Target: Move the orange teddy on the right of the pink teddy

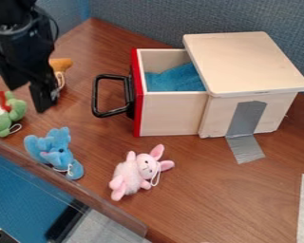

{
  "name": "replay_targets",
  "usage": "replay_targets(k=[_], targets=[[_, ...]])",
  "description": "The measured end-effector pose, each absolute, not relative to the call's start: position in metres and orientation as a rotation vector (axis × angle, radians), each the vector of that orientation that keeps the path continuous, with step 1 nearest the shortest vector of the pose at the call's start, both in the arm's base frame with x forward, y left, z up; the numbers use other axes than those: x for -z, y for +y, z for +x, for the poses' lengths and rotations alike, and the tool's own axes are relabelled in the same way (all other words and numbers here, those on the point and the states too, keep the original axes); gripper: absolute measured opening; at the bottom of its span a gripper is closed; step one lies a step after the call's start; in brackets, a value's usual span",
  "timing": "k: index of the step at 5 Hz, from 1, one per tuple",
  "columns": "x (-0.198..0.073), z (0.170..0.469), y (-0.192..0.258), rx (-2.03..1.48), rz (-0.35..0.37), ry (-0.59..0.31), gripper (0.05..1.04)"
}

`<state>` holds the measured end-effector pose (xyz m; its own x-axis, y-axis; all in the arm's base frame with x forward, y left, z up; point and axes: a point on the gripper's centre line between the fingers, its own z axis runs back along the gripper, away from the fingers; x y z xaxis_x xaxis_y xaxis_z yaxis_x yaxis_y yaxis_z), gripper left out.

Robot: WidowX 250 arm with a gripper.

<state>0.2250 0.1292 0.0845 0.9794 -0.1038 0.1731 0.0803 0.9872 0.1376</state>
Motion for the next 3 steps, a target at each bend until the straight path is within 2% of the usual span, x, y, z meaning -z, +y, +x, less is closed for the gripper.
replay_targets(k=[3], targets=[[-0.061, 0.320, 0.188, -0.053, 0.179, -0.163, 1.000]])
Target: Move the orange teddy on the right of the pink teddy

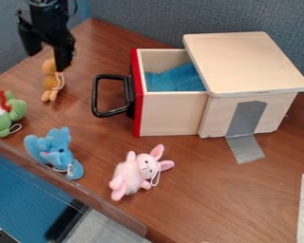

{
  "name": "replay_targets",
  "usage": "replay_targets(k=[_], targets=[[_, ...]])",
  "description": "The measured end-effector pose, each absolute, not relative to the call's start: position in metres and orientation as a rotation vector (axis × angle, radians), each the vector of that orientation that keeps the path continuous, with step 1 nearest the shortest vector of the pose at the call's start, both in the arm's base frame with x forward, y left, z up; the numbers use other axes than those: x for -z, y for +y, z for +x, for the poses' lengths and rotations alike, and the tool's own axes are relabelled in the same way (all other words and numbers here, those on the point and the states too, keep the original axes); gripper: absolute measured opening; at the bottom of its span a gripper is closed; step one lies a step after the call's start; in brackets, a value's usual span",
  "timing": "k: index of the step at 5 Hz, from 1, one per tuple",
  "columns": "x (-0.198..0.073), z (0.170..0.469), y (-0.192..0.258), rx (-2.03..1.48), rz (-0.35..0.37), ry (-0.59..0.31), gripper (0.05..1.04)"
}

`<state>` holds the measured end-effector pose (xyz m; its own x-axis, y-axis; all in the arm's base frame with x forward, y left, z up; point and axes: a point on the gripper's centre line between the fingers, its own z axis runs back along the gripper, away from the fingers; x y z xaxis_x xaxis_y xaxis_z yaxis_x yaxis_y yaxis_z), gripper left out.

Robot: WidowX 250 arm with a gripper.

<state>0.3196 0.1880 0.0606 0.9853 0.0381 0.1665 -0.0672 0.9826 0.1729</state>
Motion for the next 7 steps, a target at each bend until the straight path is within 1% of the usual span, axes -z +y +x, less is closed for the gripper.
replay_targets(k=[1, 2, 4, 5, 6, 7], targets=[[-0.063, 0.339, 0.202, -0.055, 0.208, -0.173, 1.000], [-0.052, 0.344, 0.205, -0.057, 0.199, -0.153, 1.000], [-0.023, 0.343, 0.195, -0.040, 0.178, -0.084, 1.000], [-0.016, 0.341, 0.200, -0.040, 0.203, -0.068, 0.945], [-0.016, 0.340, 0.202, -0.039, 0.217, -0.062, 0.669], [-0.016, 0.338, 0.202, -0.029, 0.208, -0.052, 0.439]])
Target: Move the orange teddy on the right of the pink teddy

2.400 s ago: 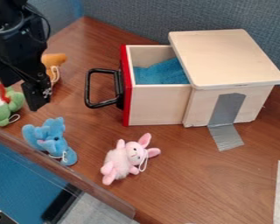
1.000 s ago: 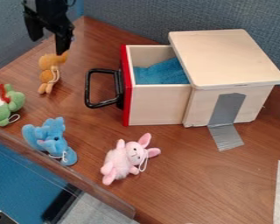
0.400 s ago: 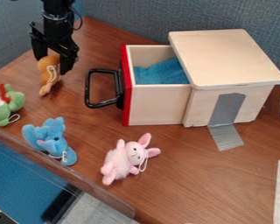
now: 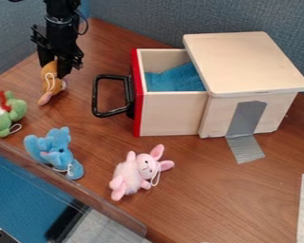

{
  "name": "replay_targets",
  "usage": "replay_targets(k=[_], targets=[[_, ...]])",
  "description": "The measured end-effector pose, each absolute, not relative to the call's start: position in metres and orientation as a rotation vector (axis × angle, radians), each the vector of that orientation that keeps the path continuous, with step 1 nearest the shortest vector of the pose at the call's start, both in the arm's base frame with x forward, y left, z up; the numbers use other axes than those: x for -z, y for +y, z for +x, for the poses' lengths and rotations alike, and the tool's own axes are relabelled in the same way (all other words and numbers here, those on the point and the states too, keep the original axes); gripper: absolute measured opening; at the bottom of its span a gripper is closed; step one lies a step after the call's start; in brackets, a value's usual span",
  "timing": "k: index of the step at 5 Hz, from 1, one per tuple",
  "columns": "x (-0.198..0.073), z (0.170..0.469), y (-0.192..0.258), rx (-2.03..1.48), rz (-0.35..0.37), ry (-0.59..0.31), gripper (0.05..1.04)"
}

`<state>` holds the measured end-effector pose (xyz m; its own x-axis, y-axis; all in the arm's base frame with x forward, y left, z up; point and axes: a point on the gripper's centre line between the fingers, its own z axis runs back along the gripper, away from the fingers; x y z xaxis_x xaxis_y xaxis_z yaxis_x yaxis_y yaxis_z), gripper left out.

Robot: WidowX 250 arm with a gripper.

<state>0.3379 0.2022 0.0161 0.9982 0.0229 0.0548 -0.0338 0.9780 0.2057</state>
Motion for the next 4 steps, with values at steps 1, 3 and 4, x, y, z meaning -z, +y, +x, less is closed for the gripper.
replay_targets(k=[1, 3, 4], targets=[[-0.051, 0.335, 0.199, -0.053, 0.213, -0.106, 0.336], [-0.136, 0.309, 0.127, 0.004, 0.201, -0.268, 0.322], [-0.151, 0.293, 0.081, 0.096, 0.164, -0.321, 0.322]])
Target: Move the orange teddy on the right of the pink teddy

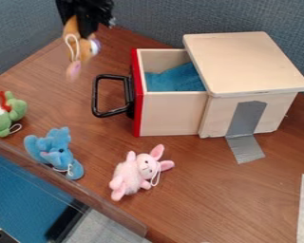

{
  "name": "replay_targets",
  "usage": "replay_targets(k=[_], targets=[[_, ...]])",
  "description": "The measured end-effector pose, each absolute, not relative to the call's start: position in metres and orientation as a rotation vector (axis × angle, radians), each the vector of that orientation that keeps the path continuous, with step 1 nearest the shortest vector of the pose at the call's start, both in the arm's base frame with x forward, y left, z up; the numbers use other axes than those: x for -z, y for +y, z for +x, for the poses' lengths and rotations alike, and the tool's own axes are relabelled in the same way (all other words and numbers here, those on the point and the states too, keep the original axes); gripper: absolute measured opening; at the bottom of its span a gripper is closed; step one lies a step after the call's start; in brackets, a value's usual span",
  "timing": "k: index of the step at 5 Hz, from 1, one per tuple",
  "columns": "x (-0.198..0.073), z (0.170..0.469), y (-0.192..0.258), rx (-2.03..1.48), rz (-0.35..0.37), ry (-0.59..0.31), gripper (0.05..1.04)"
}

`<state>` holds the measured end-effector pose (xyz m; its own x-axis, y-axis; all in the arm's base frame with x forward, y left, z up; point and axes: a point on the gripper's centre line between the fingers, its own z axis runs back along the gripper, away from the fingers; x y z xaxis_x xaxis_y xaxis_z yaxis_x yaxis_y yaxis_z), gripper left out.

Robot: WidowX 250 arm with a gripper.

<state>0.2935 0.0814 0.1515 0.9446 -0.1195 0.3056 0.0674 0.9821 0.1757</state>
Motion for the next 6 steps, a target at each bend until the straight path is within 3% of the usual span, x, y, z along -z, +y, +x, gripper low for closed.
replay_targets(k=[2, 4, 5, 6], targets=[[-0.130, 0.286, -0.018, 0.345, 0.118, -0.332, 0.322], [-0.071, 0.276, -0.114, 0.482, 0.088, -0.207, 0.322], [-0.048, 0.281, -0.151, 0.522, 0.059, -0.176, 0.322], [-0.036, 0.283, -0.161, 0.545, 0.063, -0.164, 0.392]])
